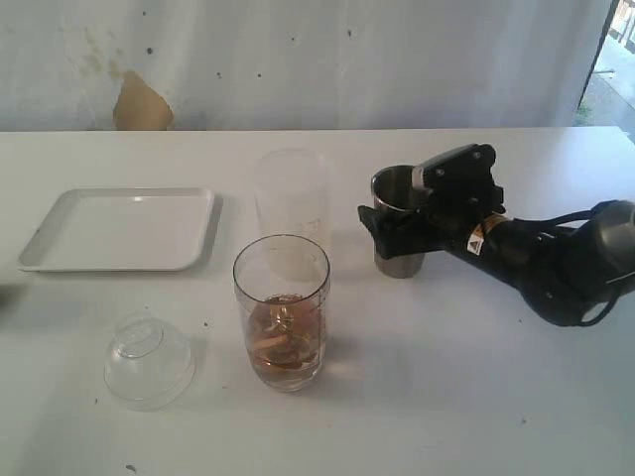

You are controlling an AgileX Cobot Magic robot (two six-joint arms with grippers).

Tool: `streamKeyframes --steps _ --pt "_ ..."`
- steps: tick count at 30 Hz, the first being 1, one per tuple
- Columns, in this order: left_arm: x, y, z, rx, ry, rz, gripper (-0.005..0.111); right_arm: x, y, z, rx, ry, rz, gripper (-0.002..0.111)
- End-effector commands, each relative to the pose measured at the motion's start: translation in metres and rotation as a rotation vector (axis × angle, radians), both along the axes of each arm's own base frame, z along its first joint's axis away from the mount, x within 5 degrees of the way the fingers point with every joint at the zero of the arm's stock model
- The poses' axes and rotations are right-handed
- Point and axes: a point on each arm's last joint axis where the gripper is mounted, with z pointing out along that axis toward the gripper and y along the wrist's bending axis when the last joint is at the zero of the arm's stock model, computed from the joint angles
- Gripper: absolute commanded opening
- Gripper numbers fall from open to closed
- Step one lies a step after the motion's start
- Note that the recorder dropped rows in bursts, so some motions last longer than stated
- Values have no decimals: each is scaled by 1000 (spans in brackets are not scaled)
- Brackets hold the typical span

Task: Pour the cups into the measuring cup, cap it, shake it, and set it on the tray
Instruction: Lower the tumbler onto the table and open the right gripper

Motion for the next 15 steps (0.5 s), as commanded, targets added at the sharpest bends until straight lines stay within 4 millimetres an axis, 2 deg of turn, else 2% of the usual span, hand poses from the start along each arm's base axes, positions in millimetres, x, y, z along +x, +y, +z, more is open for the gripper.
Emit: streamKeyframes --steps 1,10,15 --pt "0 0 -1 -3 -11 -1 0 0 -2 19 -17 -32 -4 99" --pt "0 0 -1 -3 -11 -1 0 -1 -2 26 -21 -37 -9 99" --pt "0 0 -1 -3 -11 -1 0 -3 -3 49 -12 -102 -9 99"
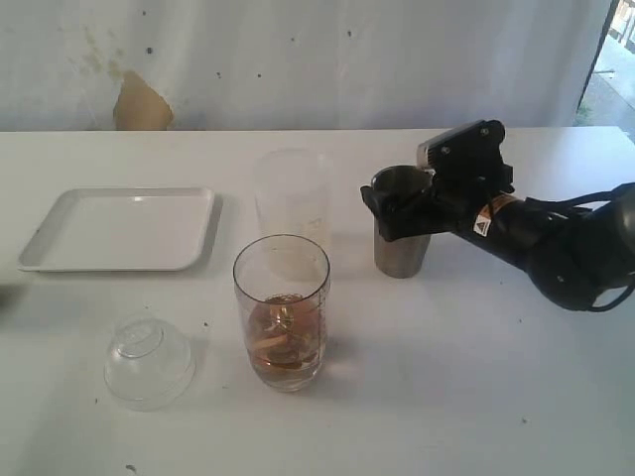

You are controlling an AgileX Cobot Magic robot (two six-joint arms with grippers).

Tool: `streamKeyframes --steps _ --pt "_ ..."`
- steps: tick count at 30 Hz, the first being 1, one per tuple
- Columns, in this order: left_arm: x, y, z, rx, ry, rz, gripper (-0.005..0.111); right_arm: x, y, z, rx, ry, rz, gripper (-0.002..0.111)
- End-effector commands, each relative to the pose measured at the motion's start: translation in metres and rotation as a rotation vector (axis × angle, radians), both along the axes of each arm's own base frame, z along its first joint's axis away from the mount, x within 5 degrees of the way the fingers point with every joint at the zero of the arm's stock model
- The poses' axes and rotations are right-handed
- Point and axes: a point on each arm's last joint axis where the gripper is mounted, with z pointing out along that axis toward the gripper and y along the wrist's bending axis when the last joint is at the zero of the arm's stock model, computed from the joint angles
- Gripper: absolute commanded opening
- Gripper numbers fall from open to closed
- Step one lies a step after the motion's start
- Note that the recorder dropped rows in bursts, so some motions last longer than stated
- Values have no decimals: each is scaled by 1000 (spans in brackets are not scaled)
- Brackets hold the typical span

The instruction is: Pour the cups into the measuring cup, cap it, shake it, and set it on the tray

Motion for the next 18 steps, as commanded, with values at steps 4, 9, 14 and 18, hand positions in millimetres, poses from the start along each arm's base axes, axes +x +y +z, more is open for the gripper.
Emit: streamKeyframes --steps 4,9,14,18 --pt "0 0 -1 -3 -11 -1 0 -5 -2 49 13 -133 -1 99" --pt "0 0 -1 -3 -11 -1 0 -16 0 85 30 -189 28 99" --pt "0 0 -1 -3 -11 -1 0 -31 0 124 111 -227 50 99" --pt "0 0 -1 -3 -11 -1 0 -46 -3 152 105 -280 33 99"
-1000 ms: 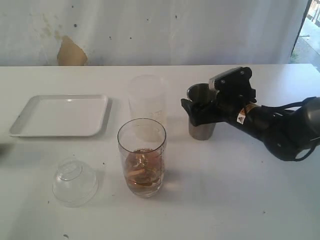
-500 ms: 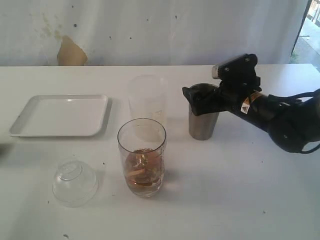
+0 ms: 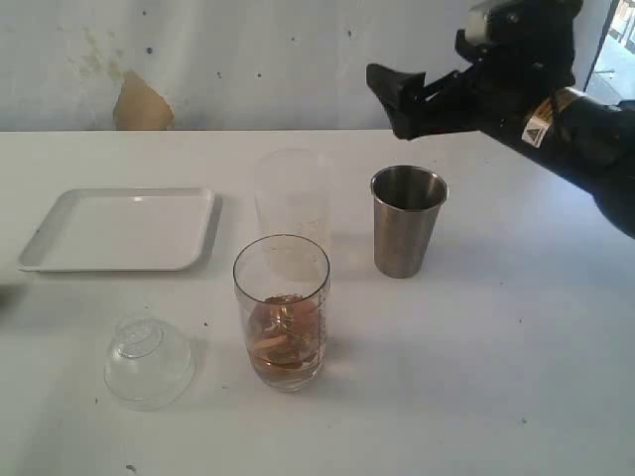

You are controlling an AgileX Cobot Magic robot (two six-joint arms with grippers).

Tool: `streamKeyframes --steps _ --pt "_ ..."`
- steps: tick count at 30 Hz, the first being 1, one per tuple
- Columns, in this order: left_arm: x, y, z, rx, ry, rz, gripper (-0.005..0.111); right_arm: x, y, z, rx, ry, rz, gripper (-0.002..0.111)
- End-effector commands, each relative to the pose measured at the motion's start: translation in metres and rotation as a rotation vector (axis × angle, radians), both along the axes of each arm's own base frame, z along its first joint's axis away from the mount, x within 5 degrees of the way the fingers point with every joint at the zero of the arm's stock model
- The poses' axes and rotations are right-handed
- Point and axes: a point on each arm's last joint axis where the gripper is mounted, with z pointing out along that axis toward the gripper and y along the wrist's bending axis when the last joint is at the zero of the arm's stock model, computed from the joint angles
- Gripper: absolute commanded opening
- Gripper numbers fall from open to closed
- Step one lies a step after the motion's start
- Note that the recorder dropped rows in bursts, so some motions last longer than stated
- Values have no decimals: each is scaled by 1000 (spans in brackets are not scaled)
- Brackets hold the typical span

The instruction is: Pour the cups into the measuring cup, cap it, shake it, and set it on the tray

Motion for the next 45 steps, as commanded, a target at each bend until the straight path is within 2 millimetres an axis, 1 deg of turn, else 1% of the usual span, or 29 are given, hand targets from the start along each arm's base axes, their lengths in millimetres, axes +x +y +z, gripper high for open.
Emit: streamKeyframes --steps 1,5,8,11,12,13,16,17,18,19,20,23,27,34,38,42,45 --pt "0 0 -1 -3 -11 -1 0 -17 -5 31 -4 -33 -27 99" --pt "0 0 -1 -3 -11 -1 0 -35 -11 51 -73 -12 -76 97" --pt "0 0 -1 -3 -11 -1 0 -49 -14 63 -44 29 -106 90" --pt "0 0 -1 -3 -11 -1 0 -64 -13 78 -1 34 -116 71" --pt "0 0 -1 -3 -11 -1 0 -72 -12 84 9 23 -114 60" --pt "0 0 -1 -3 -11 -1 0 -77 -11 88 20 18 -110 52" --pt "0 0 -1 -3 -11 -1 0 -96 -10 104 25 -22 -106 24" --pt "0 0 -1 -3 -11 -1 0 -101 -10 107 22 -19 -113 17" --pt "0 0 -1 -3 -11 -1 0 -109 -11 111 18 -17 -122 8" --pt "0 0 -1 -3 -11 -1 0 -115 -13 113 12 3 -140 2" --pt "0 0 -1 -3 -11 -1 0 -120 -14 114 13 21 -156 0" --pt "0 0 -1 -3 -11 -1 0 -139 -21 118 42 95 -216 0" --pt "0 0 -1 -3 -11 -1 0 -165 -31 122 73 133 -261 0" --pt "0 0 -1 -3 -11 -1 0 -215 -40 114 179 78 -212 0" --pt "0 0 -1 -3 -11 -1 0 -241 -50 107 227 76 -227 0" --pt "0 0 -1 -3 -11 -1 0 -261 -61 100 242 113 -275 0" --pt "0 0 -1 -3 -11 -1 0 -273 -66 101 255 98 -284 0"
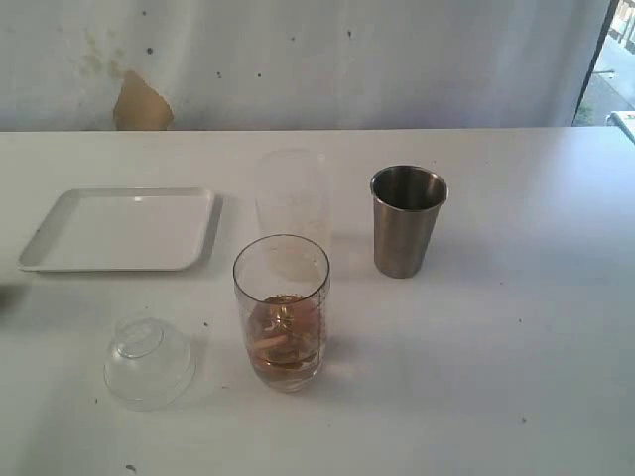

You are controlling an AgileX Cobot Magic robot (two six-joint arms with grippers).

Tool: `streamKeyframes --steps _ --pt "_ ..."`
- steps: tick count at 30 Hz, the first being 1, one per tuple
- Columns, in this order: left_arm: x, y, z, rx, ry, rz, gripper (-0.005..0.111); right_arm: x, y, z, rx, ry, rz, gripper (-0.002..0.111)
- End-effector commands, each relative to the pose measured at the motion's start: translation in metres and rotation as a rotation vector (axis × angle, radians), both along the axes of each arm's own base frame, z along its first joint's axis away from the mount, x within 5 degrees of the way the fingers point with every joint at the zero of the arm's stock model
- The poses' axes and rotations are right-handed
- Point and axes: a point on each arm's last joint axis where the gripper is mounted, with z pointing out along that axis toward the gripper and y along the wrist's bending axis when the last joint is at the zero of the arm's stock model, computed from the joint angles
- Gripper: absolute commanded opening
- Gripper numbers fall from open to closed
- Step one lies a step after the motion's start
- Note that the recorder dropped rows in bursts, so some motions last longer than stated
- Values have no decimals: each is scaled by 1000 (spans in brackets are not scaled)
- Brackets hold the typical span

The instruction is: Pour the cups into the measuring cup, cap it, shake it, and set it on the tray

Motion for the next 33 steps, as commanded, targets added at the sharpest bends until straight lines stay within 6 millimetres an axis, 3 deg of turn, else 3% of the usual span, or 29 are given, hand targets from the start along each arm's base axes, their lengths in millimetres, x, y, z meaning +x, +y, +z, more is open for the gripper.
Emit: streamKeyframes --steps 1,7,19,23,26,29,33 --pt "0 0 -1 -3 -11 -1 0 -16 -6 -3 24 -5 -12 0" --pt "0 0 -1 -3 -11 -1 0 -29 -11 0 41 -56 -12 0" --pt "0 0 -1 -3 -11 -1 0 -34 -11 -4 66 -65 1 0" --pt "0 0 -1 -3 -11 -1 0 -37 -6 -25 -64 -193 49 0" --pt "0 0 -1 -3 -11 -1 0 -34 1 -54 -99 -292 89 0" --pt "0 0 -1 -3 -11 -1 0 -35 -1 -72 -56 -349 31 0" --pt "0 0 -1 -3 -11 -1 0 -31 -7 -103 -75 -277 -112 0"
